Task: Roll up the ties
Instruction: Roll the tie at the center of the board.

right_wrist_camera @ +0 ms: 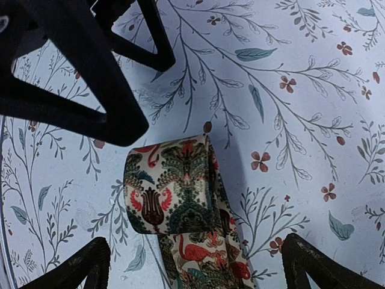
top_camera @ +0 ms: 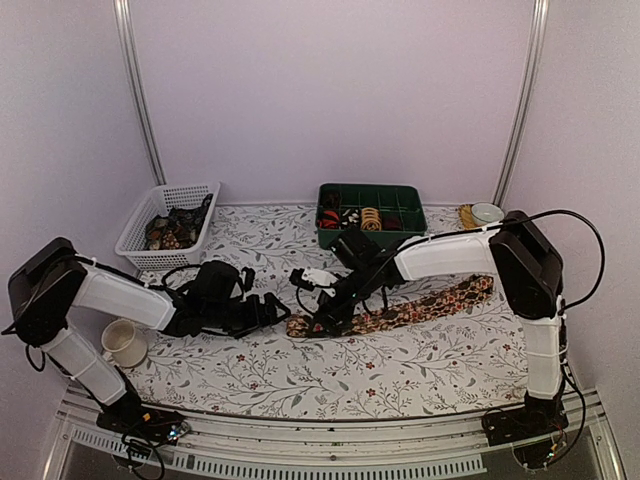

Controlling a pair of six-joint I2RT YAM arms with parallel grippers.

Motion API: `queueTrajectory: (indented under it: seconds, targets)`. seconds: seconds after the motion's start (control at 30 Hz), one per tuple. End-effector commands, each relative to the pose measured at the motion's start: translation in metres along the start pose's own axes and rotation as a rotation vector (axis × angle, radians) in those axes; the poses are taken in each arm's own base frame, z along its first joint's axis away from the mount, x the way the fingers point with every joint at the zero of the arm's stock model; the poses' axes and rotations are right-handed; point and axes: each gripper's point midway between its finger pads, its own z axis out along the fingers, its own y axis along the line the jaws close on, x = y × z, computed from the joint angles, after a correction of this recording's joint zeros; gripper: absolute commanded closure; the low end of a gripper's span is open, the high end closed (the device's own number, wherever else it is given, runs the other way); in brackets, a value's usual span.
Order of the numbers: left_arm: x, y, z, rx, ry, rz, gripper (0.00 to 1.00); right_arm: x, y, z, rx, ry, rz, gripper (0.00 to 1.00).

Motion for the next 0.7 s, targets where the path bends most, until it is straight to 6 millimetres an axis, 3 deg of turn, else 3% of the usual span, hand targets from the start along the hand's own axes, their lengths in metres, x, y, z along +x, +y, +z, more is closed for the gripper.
queueTrajectory:
  seconds: [0.0, 0.07, 0.17, 0.3, 0.47, 0.67]
  targets:
    - [-0.007, -0.024, 0.011, 0.076, 0.0, 0.035, 0.07, -0.047, -0.014, -0.073, 0.044, -0.166, 0.072, 0.0]
    - [-0.006, -0.028, 0.014, 0.093, 0.013, 0.028, 0.09, -0.042, -0.035, -0.09, 0.069, -0.191, 0.16, 0.01]
    - [-0.002, -0.029, 0.016, 0.111, 0.033, 0.018, 0.11, -0.025, -0.073, -0.117, 0.113, -0.225, 0.345, 0.12]
    - [0.005, -0.029, 0.017, 0.123, 0.058, 0.012, 0.12, 0.019, -0.131, -0.155, 0.206, -0.292, 0.664, 0.31]
    - [0.011, -0.025, 0.02, 0.124, 0.076, 0.008, 0.12, 0.088, -0.192, -0.191, 0.39, -0.336, 1.005, 0.29]
    - [0.011, -0.027, 0.02, 0.129, 0.078, 0.01, 0.12, 0.158, -0.23, -0.208, 0.599, -0.3, 1.211, 0.23]
